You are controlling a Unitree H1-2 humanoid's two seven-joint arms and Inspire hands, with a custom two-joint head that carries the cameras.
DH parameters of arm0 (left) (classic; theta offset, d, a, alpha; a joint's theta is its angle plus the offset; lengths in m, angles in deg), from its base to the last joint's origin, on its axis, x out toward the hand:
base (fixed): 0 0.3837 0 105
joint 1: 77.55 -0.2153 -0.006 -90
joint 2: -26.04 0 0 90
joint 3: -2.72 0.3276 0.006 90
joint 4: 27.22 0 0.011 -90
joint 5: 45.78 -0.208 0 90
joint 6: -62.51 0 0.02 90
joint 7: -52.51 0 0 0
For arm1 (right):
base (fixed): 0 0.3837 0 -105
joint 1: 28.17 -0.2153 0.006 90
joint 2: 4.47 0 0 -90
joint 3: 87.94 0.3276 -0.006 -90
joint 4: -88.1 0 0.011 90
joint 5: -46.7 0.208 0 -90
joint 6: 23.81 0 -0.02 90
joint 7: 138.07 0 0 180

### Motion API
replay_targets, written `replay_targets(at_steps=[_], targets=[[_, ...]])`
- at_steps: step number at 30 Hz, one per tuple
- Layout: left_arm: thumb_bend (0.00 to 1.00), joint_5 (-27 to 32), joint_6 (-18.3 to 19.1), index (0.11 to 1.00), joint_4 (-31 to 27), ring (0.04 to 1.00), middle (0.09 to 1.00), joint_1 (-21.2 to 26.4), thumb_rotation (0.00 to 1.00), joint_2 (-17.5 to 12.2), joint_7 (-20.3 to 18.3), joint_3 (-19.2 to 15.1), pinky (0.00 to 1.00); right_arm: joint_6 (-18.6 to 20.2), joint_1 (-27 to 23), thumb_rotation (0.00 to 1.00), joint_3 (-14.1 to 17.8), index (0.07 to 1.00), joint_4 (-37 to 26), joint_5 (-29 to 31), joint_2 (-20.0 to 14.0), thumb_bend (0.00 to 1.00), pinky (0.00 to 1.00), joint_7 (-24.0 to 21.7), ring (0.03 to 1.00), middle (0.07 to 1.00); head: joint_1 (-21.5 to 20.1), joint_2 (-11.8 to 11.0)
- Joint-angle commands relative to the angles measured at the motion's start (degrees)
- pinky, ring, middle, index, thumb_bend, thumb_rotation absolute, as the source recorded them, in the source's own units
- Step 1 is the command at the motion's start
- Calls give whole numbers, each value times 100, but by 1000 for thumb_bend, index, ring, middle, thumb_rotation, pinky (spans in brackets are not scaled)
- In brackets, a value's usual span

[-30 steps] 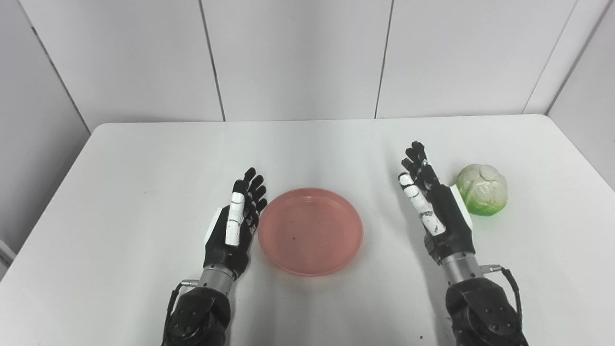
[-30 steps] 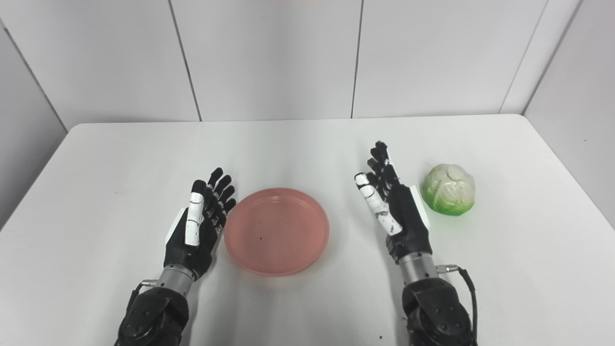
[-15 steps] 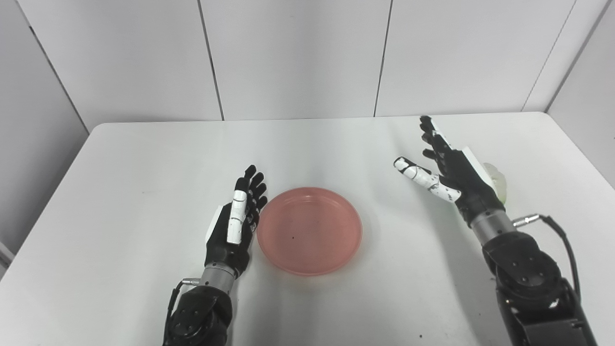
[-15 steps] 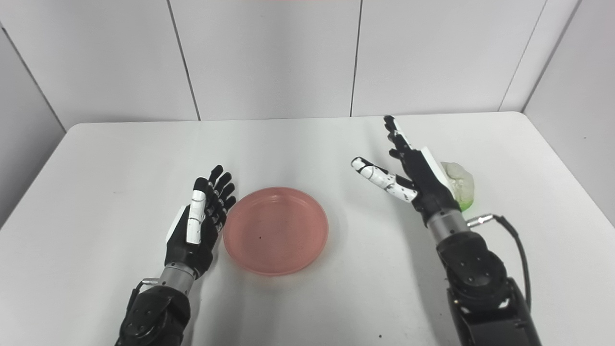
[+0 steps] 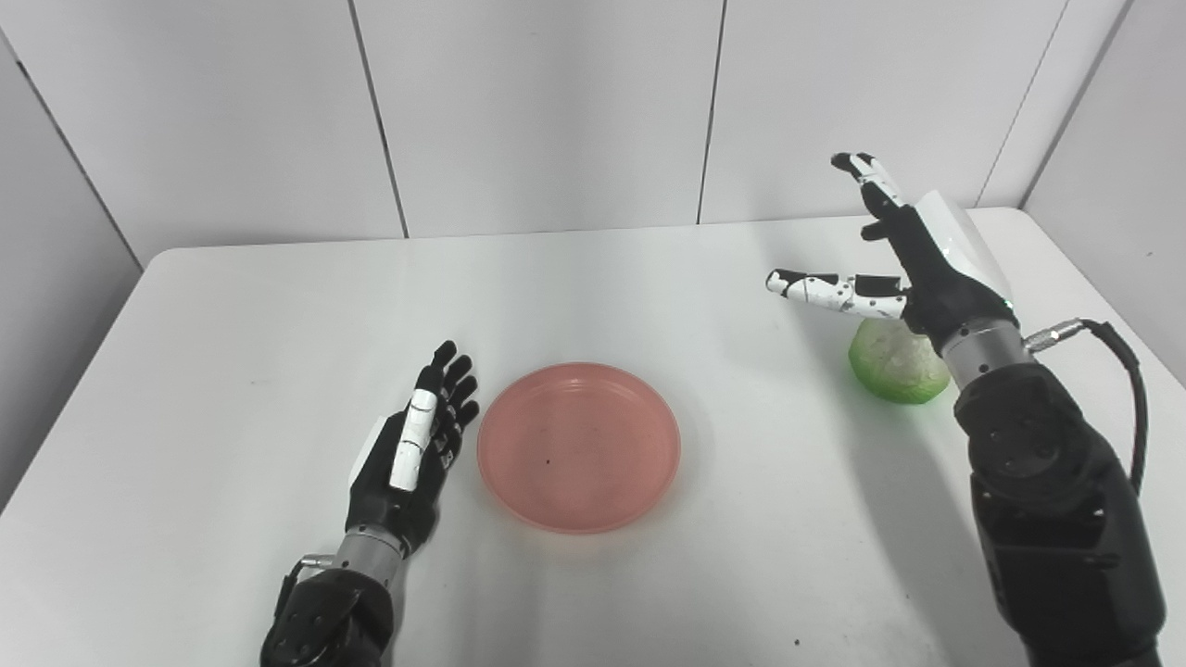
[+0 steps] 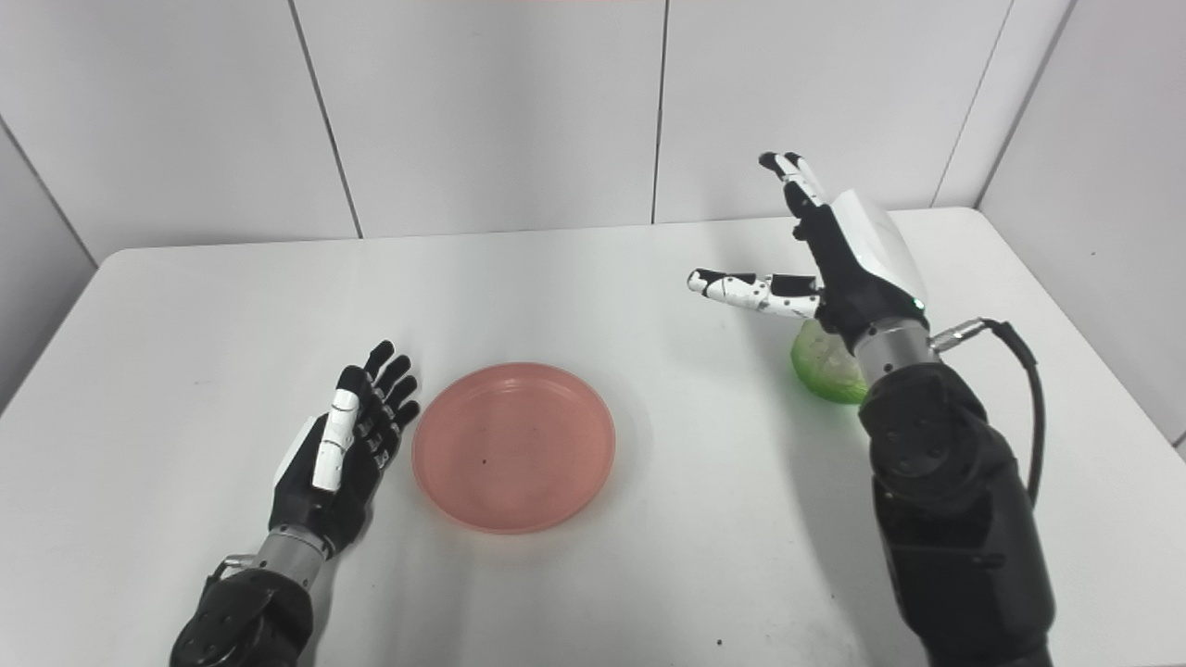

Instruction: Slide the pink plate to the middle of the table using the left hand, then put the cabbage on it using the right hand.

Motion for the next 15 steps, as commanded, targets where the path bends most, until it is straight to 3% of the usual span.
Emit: replay_targets(at_steps=[1, 10, 14, 15], targets=[[779, 51, -201, 997, -142, 999, 1000, 156, 905, -38, -92, 9, 997, -20, -169, 312, 102, 903, -40, -190, -15, 747, 719, -4, 897, 955, 48, -8], [782, -126, -387, 1000, -109, 1000, 1000, 151, 909, -47, -43, 41, 1000, -22, -71, 252, 289, 891, 57, -299, 72, 733, 758, 172, 900, 940, 95, 60], [779, -171, -440, 1000, -88, 1000, 1000, 141, 914, -131, -80, 72, 1000, -23, -33, 305, 284, 893, 97, -534, -18, 753, 793, 220, 929, 943, -56, 1], [777, -161, -472, 1000, -62, 1000, 1000, 141, 918, -152, -95, 63, 1000, -22, -30, 318, 301, 894, 127, -627, -35, 759, 792, 171, 933, 943, -266, -10]])
